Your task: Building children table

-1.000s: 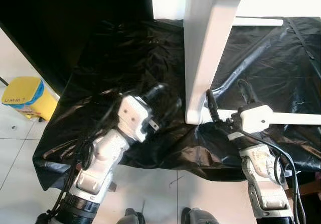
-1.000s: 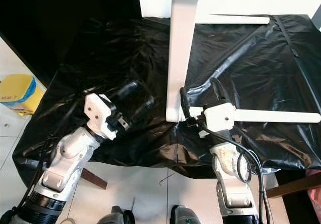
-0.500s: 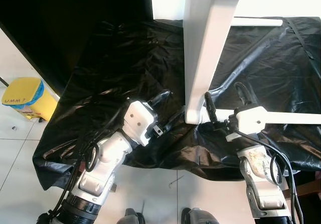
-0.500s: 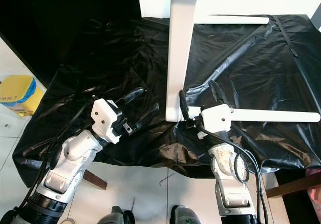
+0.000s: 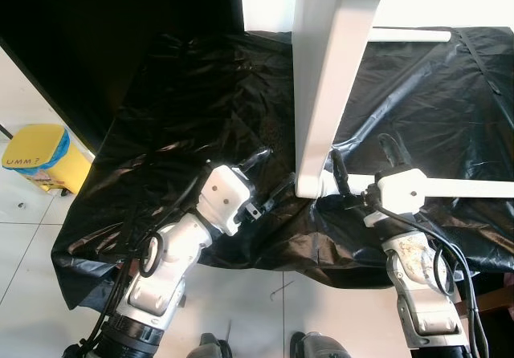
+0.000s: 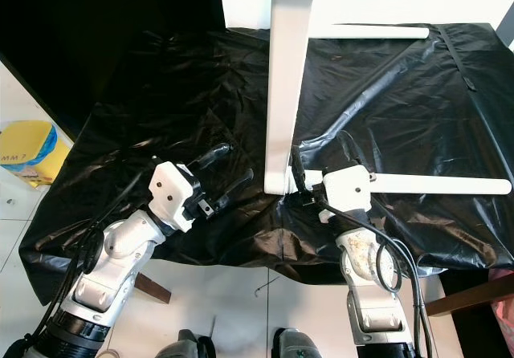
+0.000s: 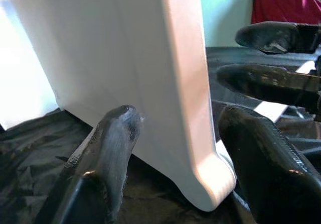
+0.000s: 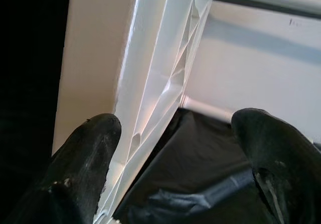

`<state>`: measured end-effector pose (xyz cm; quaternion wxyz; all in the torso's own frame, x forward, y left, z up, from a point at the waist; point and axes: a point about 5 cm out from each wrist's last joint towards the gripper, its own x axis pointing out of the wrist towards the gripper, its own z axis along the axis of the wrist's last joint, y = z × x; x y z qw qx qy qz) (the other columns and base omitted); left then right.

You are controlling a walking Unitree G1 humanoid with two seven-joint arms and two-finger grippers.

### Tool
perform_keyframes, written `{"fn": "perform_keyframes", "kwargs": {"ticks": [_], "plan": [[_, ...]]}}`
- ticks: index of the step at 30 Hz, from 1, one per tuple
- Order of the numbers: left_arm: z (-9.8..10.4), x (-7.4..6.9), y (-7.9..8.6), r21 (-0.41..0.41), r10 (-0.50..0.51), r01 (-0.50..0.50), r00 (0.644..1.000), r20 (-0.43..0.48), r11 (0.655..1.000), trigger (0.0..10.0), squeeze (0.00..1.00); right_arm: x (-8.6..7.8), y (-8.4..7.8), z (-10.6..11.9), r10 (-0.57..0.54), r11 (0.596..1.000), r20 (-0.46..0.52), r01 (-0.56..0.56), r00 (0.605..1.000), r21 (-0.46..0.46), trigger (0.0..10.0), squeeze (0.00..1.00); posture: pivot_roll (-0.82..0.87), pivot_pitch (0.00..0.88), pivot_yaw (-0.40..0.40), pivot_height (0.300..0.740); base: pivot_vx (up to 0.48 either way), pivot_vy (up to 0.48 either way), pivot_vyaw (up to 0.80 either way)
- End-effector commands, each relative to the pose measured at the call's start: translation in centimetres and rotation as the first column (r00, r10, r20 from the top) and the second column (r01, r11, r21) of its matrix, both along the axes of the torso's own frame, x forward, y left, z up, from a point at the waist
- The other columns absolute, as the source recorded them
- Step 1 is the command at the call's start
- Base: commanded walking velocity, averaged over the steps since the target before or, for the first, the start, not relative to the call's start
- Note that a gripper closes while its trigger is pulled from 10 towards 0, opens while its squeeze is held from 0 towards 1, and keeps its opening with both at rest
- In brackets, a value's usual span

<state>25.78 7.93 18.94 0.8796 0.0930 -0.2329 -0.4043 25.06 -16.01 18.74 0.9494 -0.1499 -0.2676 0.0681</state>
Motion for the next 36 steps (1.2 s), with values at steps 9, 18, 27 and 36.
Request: {"fn": "perform_keyframes", "kwargs": {"ticks": [9,18,27,36], "plan": [[-1.4,0.1,0.2,0.04,0.049,-0.047,0.998,-0.026,0.998,10.0,0.0,-0.1,0.1,-0.5,-0.001,1.0,-0.011,0.001,1.0,0.001,10.0,0.0,-0.11,0.121,0.051,0.74,0.0,0.0,0.0],[-2.7,0.5,1.0,0.038,0.114,-0.111,0.99,-0.085,0.993,10.0,0.0,-0.1,-0.4,-1.4,-0.02,1.0,-0.025,0.019,0.999,-0.023,10.0,0.0,-0.11,0.13,0.048,0.74,0.0,0.0,0.0],[-2.7,0.5,1.0,0.04,0.141,-0.139,0.988,-0.069,0.99,10.0,0.0,-0.1,-0.2,-1.9,-0.021,0.999,-0.04,0.019,0.999,-0.03,10.0,0.0,-0.11,0.14,0.045,0.74,0.0,0.0,0.0],[-3.0,0.4,0.8,0.053,0.127,-0.124,0.99,-0.064,0.991,10.0,0.0,-0.1,-0.1,-2.0,-0.012,0.999,-0.041,0.01,0.999,-0.043,10.0,0.0,-0.11,0.146,0.043,0.74,0.0,0.0,0.0]]}}
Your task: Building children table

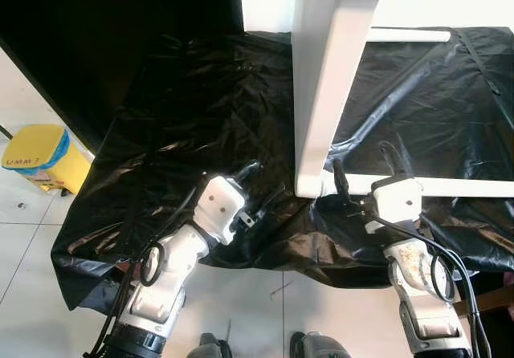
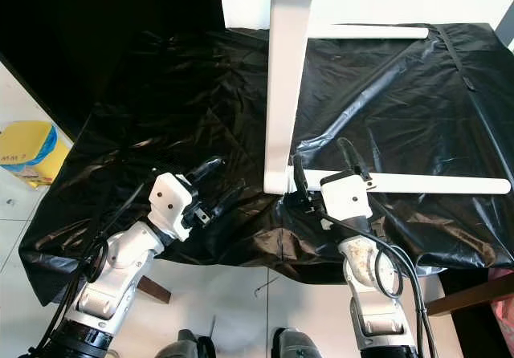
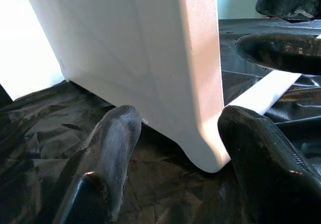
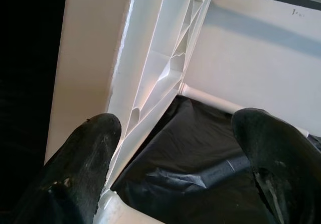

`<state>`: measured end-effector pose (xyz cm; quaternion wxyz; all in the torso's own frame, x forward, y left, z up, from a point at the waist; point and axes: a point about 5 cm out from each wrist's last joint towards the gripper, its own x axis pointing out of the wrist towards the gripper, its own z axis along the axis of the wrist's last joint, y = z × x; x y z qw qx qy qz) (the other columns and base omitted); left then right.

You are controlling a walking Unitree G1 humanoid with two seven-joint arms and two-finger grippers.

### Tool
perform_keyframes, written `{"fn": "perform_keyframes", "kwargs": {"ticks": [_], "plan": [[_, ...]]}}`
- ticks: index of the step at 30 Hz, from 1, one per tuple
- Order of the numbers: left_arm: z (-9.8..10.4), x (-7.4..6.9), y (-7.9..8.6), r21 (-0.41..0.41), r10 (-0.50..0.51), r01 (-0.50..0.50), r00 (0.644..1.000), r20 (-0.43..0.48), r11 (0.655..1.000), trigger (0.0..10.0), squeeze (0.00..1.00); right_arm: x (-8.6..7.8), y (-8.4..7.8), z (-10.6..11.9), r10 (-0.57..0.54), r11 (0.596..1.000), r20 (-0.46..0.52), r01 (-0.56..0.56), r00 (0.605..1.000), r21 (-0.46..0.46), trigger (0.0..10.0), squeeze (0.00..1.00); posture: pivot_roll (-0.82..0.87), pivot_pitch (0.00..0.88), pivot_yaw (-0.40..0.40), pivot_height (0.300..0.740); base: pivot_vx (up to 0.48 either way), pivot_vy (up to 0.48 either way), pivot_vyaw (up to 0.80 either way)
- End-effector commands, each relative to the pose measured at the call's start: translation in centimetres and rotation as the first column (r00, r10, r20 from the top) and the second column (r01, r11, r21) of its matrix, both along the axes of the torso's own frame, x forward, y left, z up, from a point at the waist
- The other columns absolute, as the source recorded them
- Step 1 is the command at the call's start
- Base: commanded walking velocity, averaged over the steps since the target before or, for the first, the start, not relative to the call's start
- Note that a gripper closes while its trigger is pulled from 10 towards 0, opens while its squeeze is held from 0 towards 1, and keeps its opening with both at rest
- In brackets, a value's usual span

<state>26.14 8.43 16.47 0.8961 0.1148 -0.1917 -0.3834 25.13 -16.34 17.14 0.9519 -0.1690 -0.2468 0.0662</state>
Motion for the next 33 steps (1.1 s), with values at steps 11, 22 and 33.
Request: {"fn": "perform_keyframes", "kwargs": {"ticks": [11,22,33], "plan": [[-0.95,0.27,0.11,-0.018,0.086,-0.087,0.995,-0.049,0.996,10.0,0.0,-0.17,0.22,-0.55,0.008,1.0,-0.017,-0.008,1.0,-0.004,10.0,0.0,-0.12,0.138,0.039,0.74,0.0,0.0,0.0],[-1.24,0.6,0.0,-0.043,0.117,-0.121,0.99,-0.079,0.992,10.0,0.0,0.28,0.42,-0.42,0.017,1.0,-0.015,-0.017,1.0,0.009,10.0,0.0,-0.14,0.108,0.045,0.74,0.0,0.0,0.0],[-0.65,0.76,-0.14,-0.077,0.048,-0.051,0.998,-0.037,0.996,0.0,0.0,0.43,0.22,0.0,-0.002,1.0,0.023,0.001,1.0,0.02,0.0,0.0,-0.15,0.078,0.051,0.74,0.0,0.0,0.0]]}}
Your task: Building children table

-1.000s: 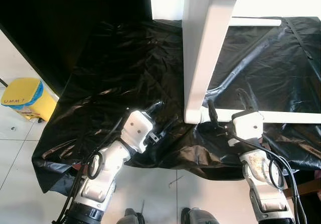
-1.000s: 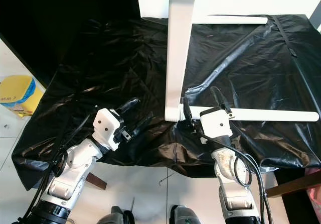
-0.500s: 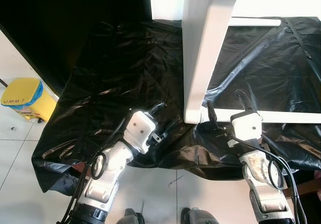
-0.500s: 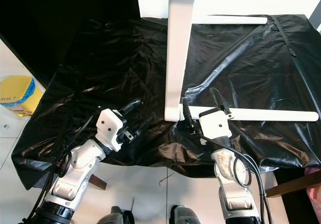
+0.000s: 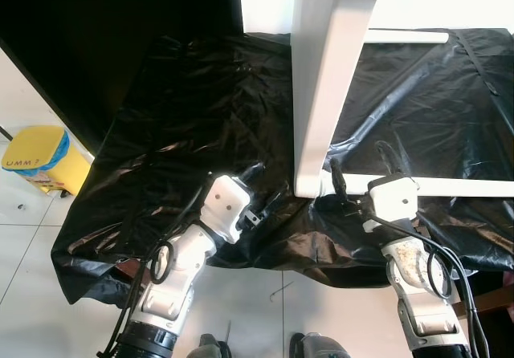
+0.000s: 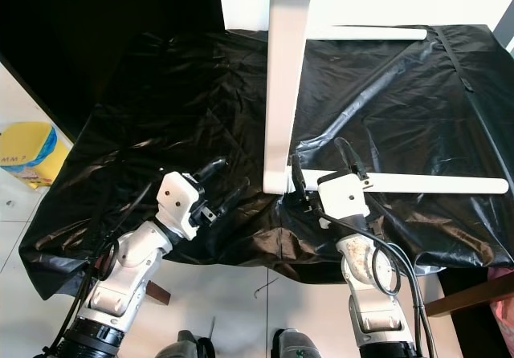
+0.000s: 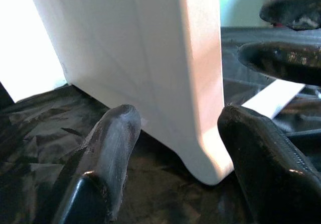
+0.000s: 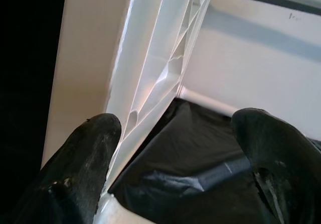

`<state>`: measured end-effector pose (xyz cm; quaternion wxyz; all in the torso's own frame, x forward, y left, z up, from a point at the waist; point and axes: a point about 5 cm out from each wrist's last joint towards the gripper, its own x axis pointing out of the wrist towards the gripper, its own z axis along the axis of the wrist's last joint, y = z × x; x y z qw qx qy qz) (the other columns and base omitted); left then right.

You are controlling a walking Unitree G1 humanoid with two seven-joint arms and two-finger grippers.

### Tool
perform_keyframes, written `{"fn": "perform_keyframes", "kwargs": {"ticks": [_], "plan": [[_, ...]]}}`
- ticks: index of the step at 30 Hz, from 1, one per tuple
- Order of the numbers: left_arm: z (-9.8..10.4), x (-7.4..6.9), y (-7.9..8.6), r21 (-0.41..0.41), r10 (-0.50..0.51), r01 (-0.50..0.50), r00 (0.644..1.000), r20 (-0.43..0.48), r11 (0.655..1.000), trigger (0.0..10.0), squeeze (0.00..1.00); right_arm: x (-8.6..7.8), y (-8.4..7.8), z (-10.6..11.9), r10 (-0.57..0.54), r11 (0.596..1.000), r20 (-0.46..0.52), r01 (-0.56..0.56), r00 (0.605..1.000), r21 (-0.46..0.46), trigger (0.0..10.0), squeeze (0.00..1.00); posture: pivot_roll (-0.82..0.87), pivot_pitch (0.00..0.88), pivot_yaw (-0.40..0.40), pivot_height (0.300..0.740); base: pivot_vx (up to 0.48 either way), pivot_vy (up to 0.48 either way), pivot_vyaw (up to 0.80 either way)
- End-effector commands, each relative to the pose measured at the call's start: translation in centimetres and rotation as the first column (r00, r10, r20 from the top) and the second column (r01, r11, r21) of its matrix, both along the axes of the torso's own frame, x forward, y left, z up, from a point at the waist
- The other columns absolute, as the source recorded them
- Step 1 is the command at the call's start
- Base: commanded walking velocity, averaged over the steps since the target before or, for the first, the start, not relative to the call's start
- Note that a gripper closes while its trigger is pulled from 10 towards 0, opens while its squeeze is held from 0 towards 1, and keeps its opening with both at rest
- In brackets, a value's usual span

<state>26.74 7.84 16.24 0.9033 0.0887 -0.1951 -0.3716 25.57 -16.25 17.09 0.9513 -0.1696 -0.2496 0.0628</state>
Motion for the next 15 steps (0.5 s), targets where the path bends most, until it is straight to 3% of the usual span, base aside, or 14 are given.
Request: {"fn": "perform_keyframes", "kwargs": {"ticks": [1,9,10,11,14,15], "plan": [[-0.3,0.2,0.5,-0.029,0.03,-0.03,0.999,-0.021,0.999,0.0,0.0,0.0,0.1,0.1,0.001,1.0,0.019,-0.002,1.0,0.022,0.0,0.0,-0.15,0.077,0.052,0.74,0.0,0.0,0.0],[0.2,0.3,0.4,-0.031,0.026,-0.026,1.0,0.005,0.999,0.0,0.0,0.3,0.2,0.3,-0.003,1.0,0.03,0.002,1.0,0.019,0.0,0.0,-0.15,0.068,0.055,0.74,0.0,0.0,0.0],[0.3,0.3,0.2,-0.005,0.016,-0.016,0.999,0.027,1.0,1.0,0.0,0.4,0.2,0.3,-0.004,1.0,0.031,0.003,1.0,0.017,0.0,0.0,-0.15,0.069,0.056,0.74,0.0,0.0,0.0],[0.6,0.5,0.0,0.009,0.008,-0.009,0.999,0.043,1.0,10.0,0.0,0.5,0.1,0.4,-0.008,1.0,0.037,0.008,0.999,0.009,10.0,0.0,-0.14,0.071,0.055,0.74,0.0,0.0,0.0],[0.9,0.7,0.1,0.013,0.02,-0.021,0.998,0.066,1.0,10.0,0.0,0.6,0.1,0.6,-0.014,1.0,0.053,0.014,0.998,-0.006,10.0,0.0,-0.14,0.079,0.057,0.74,0.0,0.0,0.0],[1.1,0.7,0.1,0.014,0.017,-0.018,0.996,0.083,1.0,8.6,0.0,0.5,0.2,0.7,-0.011,1.0,0.063,0.012,0.998,-0.019,10.0,0.0,-0.14,0.086,0.057,0.74,0.0,0.0,0.0]]}}
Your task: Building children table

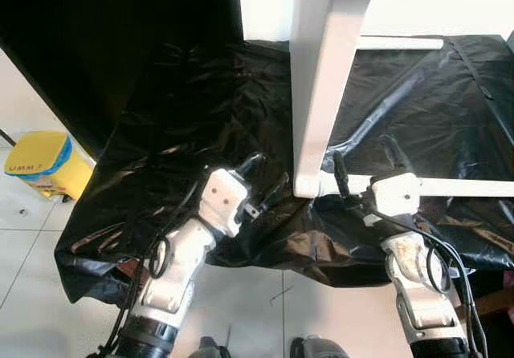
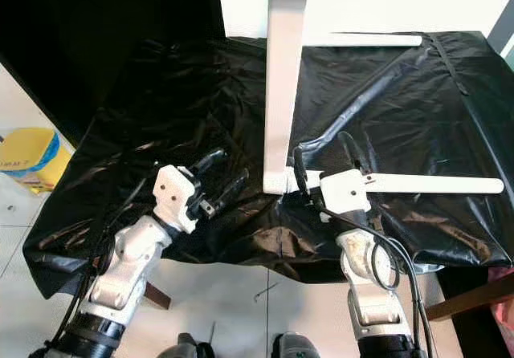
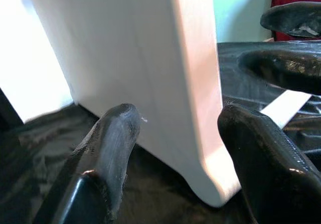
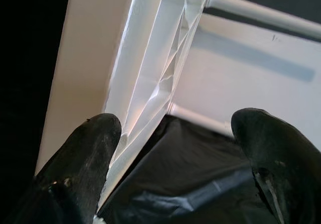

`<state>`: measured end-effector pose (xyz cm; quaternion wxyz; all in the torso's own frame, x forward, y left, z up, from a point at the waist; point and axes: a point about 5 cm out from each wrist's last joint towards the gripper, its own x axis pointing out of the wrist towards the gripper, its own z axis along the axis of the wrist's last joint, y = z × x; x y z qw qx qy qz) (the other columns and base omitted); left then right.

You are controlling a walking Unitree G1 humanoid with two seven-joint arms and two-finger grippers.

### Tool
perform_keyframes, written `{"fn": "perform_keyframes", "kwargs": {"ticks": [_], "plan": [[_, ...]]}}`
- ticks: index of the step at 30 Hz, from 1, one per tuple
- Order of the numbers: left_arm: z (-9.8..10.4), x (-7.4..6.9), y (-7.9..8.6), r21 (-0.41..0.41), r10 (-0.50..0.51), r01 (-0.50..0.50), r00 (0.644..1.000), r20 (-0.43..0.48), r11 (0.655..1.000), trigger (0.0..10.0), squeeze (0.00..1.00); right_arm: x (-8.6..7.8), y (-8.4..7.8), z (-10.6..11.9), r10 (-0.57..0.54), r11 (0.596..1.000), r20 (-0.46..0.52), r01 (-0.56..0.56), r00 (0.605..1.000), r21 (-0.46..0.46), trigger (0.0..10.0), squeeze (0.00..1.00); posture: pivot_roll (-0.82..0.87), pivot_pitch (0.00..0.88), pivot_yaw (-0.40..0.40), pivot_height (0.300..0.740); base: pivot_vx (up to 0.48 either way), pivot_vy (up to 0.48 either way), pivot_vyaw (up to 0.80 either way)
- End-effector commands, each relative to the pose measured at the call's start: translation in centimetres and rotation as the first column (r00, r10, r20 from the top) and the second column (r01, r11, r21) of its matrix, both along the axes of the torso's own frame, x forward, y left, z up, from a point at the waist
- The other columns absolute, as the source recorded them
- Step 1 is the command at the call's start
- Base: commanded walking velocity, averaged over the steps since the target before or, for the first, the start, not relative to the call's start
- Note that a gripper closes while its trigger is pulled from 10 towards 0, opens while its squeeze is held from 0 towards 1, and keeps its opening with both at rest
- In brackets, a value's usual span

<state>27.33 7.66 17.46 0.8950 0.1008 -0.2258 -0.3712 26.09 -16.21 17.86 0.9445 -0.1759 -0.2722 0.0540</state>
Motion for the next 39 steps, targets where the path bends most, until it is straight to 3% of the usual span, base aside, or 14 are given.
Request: {"fn": "perform_keyframes", "kwargs": {"ticks": [1,3,4,10,11,13,14,18,20,21,26,27,33,39], "plan": [[0.03,0.09,0.29,0.014,0.022,-0.022,0.999,0.026,1.0,8.6,0.0,0.02,0.18,0.01,0.002,1.0,0.019,-0.002,1.0,-0.021,10.0,0.0,-0.14,0.086,0.057,0.74,0.0,0.0,0.0],[0.1,0.08,0.29,0.013,0.019,-0.019,0.999,0.031,1.0,8.6,0.0,0.01,0.21,0.03,0.004,1.0,0.021,-0.003,1.0,-0.026,10.0,0.0,-0.14,0.086,0.057,0.74,0.0,0.0,0.0],[0.13,0.07,0.29,0.013,0.017,-0.018,0.999,0.034,1.0,0.0,0.0,0.01,0.23,0.04,0.005,1.0,0.023,-0.004,1.0,-0.028,0.0,0.0,-0.14,0.086,0.057,0.74,0.0,0.0,0.0],[0.35,0.24,0.64,-0.003,0.029,-0.029,0.999,0.031,1.0,0.0,0.0,0.01,0.17,0.25,0.002,1.0,0.033,-0.001,0.999,-0.017,0.0,0.0,-0.13,0.101,0.058,0.74,0.0,0.0,0.0],[0.29,0.21,0.64,-0.001,0.032,-0.032,0.999,0.029,0.999,10.0,0.0,0.04,0.11,0.26,-0.004,1.0,0.032,0.004,0.999,-0.02,10.0,0.0,-0.14,0.109,0.058,0.74,0.0,0.0,0.0],[0.3,0.13,0.58,-0.023,0.03,-0.03,0.999,0.022,0.999,10.0,0.0,0.13,0.04,0.27,-0.01,1.0,0.03,0.011,1.0,-0.025,10.0,0.0,-0.14,0.112,0.058,0.74,0.0,0.0,0.0],[0.38,0.13,0.61,-0.036,0.032,-0.031,0.999,0.025,0.999,0.0,0.0,0.15,0.03,0.33,-0.012,1.0,0.034,0.013,0.999,-0.028,5.9,0.0,-0.14,0.112,0.057,0.74,0.0,0.0,0.0],[0.32,0.17,0.48,-0.01,0.029,-0.029,0.999,0.042,1.0,2.0,0.0,0.24,0.02,0.46,-0.016,0.999,0.044,0.017,0.999,-0.031,0.0,0.0,-0.14,0.112,0.054,0.74,0.0,0.0,0.0],[0.28,0.16,0.44,0.001,0.027,-0.027,0.999,0.044,1.0,2.0,0.0,0.26,0.01,0.47,-0.016,0.999,0.044,0.018,0.999,-0.031,0.0,0.0,-0.14,0.112,0.054,0.74,0.0,0.0,0.0],[0.26,0.2,0.54,-0.012,0.033,-0.033,0.999,0.038,0.999,3.9,0.0,0.29,0.05,0.41,-0.017,0.999,0.043,0.019,0.999,-0.033,10.0,0.0,-0.13,0.113,0.051,0.74,0.0,0.0,0.0],[0.44,0.3,0.83,-0.05,0.054,-0.053,0.998,0.03,0.997,0.0,0.0,0.3,0.16,0.38,-0.014,0.999,0.045,0.016,0.999,-0.037,0.0,0.0,-0.13,0.118,0.053,0.74,0.0,0.0,0.0],[0.35,0.28,0.77,-0.038,0.055,-0.053,0.998,0.027,0.998,10.0,0.0,0.32,0.16,0.4,-0.014,0.999,0.045,0.016,0.999,-0.037,4.7,0.0,-0.13,0.119,0.053,0.74,0.0,0.0,0.0],[0.11,0.16,0.79,-0.013,0.055,-0.054,0.998,0.027,0.998,10.0,0.0,0.37,0.15,0.3,-0.021,0.999,0.041,0.022,0.999,-0.035,10.0,0.0,-0.13,0.125,0.055,0.74,0.0,0.0,0.0],[0.21,-0.06,0.7,-0.025,0.041,-0.04,0.999,0.029,0.999,0.2,0.0,0.07,0.18,0.12,-0.019,0.999,0.037,0.02,0.999,-0.036,10.0,0.0,-0.13,0.126,0.054,0.74,0.0,0.0,0.0]]}}
